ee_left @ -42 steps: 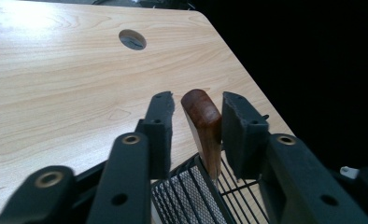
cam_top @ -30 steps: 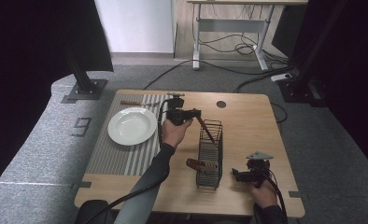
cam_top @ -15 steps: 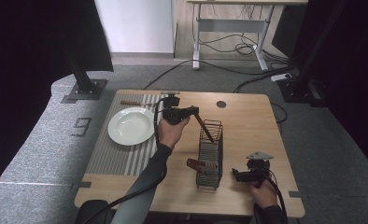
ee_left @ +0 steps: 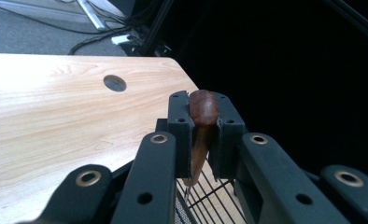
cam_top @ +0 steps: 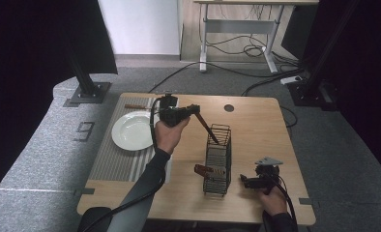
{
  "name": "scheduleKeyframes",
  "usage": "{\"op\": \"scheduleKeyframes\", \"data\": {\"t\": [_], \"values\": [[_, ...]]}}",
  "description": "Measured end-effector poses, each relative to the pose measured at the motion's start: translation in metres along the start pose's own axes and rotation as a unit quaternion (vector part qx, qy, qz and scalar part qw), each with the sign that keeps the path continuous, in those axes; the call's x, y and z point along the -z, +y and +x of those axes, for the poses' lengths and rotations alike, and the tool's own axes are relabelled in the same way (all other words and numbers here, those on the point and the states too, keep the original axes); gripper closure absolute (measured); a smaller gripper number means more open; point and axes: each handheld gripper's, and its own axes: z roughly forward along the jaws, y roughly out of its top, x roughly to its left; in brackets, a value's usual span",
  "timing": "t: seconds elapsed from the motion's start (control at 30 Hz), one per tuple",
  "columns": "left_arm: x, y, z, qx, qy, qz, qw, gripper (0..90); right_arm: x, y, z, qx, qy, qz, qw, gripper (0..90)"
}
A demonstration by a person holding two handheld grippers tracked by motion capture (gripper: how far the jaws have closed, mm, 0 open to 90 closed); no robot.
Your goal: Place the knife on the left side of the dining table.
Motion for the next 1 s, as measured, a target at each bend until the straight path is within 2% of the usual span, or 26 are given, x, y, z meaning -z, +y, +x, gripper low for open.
{"op": "scheduleKeyframes", "data": {"t": [0.3, 0.73, 1.0], "values": [[0.021, 0.008, -0.004, -0.008, 0.005, -0.016, 0.9998, 80.3, 0.0, 0.0, 0.0, 0.0, 0.0, 0.0, 1.0, 0.0], [0.062, 0.021, -0.014, -0.033, 0.023, -0.053, 0.9978, 80.4, 0.0, 0.0, 0.0, 0.001, 0.0, 0.0, 1.0, 0.0], [0.081, 0.02, -0.01, -0.027, 0.026, -0.068, 0.997, 80.4, 0.0, 0.0, 0.0, 0.0, 0.0, 0.001, 1.0, 0.0]]}}
